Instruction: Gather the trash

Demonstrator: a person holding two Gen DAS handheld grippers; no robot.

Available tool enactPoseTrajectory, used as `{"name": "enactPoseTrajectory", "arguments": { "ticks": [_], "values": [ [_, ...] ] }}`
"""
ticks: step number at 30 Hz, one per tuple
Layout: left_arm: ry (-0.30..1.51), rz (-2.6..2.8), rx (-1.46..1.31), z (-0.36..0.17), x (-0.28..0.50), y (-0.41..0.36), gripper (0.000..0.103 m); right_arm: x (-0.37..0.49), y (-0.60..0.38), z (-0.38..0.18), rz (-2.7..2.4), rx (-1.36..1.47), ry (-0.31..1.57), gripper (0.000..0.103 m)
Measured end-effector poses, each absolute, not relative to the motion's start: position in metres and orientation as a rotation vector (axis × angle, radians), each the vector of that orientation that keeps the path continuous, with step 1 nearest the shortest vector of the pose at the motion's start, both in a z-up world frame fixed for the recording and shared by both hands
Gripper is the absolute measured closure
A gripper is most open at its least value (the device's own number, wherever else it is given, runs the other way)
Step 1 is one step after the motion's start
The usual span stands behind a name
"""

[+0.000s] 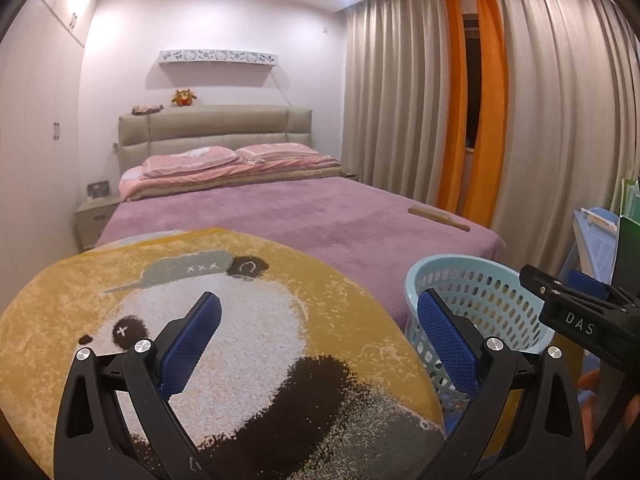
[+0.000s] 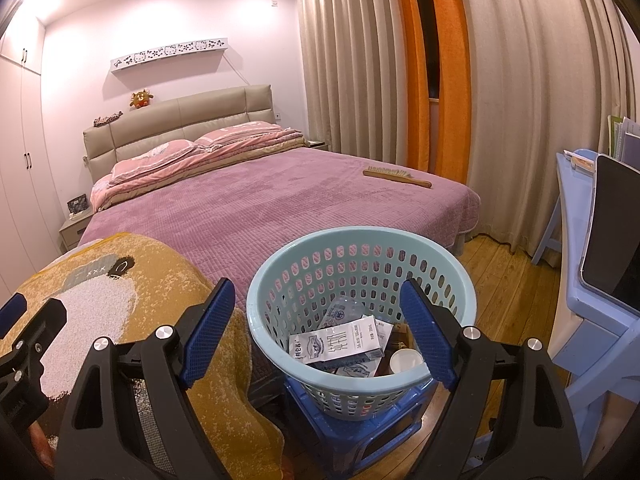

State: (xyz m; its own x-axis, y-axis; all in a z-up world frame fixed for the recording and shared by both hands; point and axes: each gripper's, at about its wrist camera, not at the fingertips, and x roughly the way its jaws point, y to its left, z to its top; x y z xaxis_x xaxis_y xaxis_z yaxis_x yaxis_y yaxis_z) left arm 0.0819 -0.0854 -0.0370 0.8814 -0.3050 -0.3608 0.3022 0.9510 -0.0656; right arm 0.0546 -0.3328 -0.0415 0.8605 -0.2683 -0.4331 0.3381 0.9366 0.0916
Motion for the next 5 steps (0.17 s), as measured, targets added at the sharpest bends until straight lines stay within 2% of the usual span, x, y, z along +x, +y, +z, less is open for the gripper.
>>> {"name": "enactPoseTrajectory", "arguments": {
  "ticks": [5],
  "values": [
    [0.381, -0.317, -0.02, -0.0364, 0.0819, -0.0816, 0.008, 0.0548, -0.3327, -0.0415, -0.319, 0.169, 0.431, 0.023]
  ]
}}
